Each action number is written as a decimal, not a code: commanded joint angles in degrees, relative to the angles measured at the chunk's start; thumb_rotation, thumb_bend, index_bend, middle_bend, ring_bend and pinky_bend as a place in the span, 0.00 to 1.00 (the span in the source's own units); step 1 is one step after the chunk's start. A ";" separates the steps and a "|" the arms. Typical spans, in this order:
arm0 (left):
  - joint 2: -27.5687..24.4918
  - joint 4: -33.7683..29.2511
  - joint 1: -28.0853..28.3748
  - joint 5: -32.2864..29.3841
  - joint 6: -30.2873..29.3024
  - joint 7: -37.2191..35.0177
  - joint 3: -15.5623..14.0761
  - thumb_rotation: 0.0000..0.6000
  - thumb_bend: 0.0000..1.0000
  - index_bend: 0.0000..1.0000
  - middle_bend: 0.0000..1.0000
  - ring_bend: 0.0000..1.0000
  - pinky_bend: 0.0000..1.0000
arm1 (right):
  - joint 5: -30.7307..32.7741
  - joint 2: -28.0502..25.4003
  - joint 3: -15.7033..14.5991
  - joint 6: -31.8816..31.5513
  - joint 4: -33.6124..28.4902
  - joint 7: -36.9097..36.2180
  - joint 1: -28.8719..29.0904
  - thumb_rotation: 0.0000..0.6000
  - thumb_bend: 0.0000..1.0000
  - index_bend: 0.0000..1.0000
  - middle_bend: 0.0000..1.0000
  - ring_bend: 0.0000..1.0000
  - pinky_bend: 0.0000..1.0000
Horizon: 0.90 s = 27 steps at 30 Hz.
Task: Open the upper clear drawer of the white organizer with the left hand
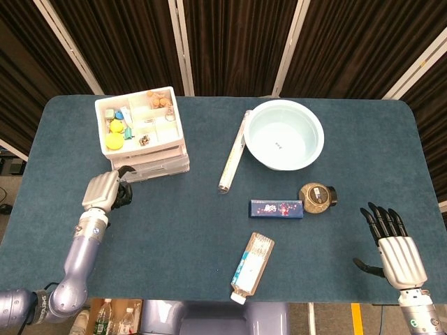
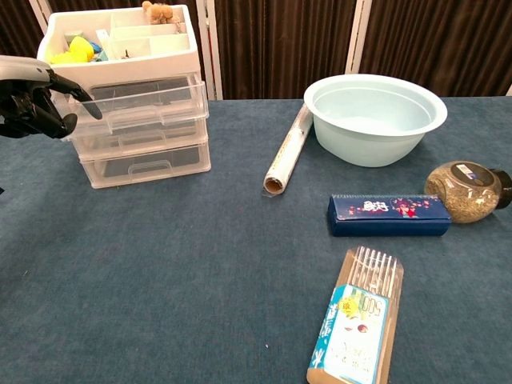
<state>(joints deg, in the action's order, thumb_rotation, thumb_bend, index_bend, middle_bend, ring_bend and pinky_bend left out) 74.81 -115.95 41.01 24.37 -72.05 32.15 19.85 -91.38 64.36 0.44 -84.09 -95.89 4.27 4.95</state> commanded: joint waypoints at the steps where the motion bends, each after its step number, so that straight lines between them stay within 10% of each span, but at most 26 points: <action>1: -0.68 -1.85 -0.29 0.92 0.54 -0.80 -0.98 1.00 0.67 0.28 1.00 0.95 0.94 | -0.02 -0.01 -0.01 0.00 -0.05 0.01 0.00 1.00 0.07 0.00 0.00 0.00 0.00; 27: -3.04 -9.83 -1.59 7.79 1.42 -5.53 -5.96 1.00 0.67 0.28 1.00 0.95 0.94 | -0.15 0.08 -0.04 -0.06 0.01 0.20 -0.01 1.00 0.07 0.00 0.00 0.00 0.00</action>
<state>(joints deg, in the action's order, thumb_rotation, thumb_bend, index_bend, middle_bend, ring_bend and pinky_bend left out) 71.86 -125.63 39.43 32.03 -70.74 26.75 14.02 -91.54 64.44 0.40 -84.15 -95.88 4.47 4.94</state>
